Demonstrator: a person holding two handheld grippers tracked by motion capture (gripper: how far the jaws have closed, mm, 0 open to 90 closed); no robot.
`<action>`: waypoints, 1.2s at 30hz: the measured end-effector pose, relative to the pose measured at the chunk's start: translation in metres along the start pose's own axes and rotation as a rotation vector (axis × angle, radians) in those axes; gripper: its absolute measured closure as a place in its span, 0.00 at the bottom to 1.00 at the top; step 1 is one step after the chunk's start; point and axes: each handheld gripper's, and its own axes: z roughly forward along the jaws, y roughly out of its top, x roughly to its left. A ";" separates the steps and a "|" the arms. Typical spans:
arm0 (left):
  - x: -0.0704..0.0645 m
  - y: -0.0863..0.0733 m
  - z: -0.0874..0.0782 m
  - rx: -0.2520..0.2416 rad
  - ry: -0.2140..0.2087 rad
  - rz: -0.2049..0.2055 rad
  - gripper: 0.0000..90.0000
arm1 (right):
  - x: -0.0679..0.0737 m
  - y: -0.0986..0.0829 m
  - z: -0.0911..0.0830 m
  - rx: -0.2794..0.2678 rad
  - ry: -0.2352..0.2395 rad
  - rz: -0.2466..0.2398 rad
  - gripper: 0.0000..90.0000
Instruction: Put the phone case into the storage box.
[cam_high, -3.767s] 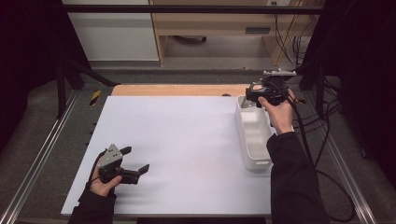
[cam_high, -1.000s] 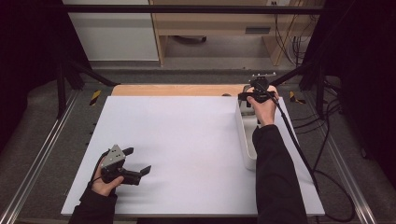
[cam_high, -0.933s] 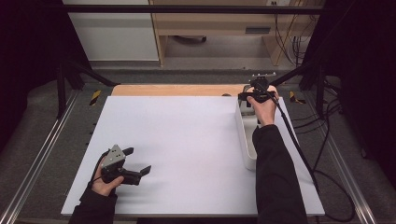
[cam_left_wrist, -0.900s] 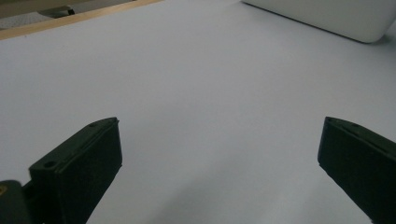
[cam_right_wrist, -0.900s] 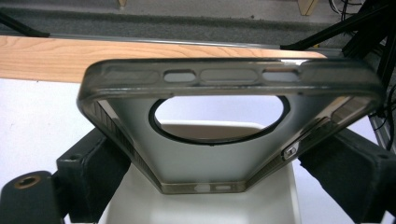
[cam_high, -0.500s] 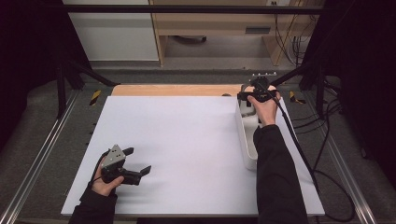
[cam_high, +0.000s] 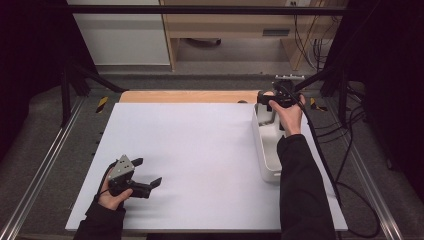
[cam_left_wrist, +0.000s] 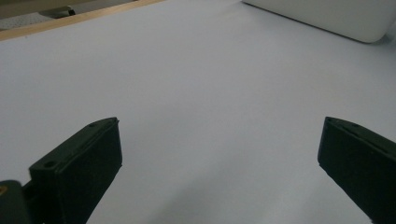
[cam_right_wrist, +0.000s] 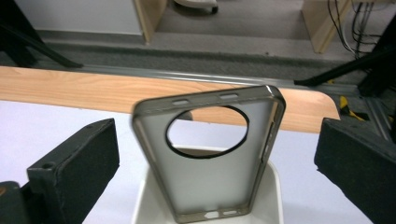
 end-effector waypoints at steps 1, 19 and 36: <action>0.000 0.000 0.000 0.000 0.000 0.000 0.00 | 0.000 0.001 -0.003 -0.007 0.008 0.000 0.01; -0.001 0.001 0.000 -0.010 0.000 0.002 0.00 | 0.009 -0.006 -0.064 -0.164 0.176 -0.076 0.02; -0.002 0.001 -0.001 -0.017 -0.003 0.004 0.00 | 0.012 -0.059 -0.123 -0.281 0.419 -0.213 0.01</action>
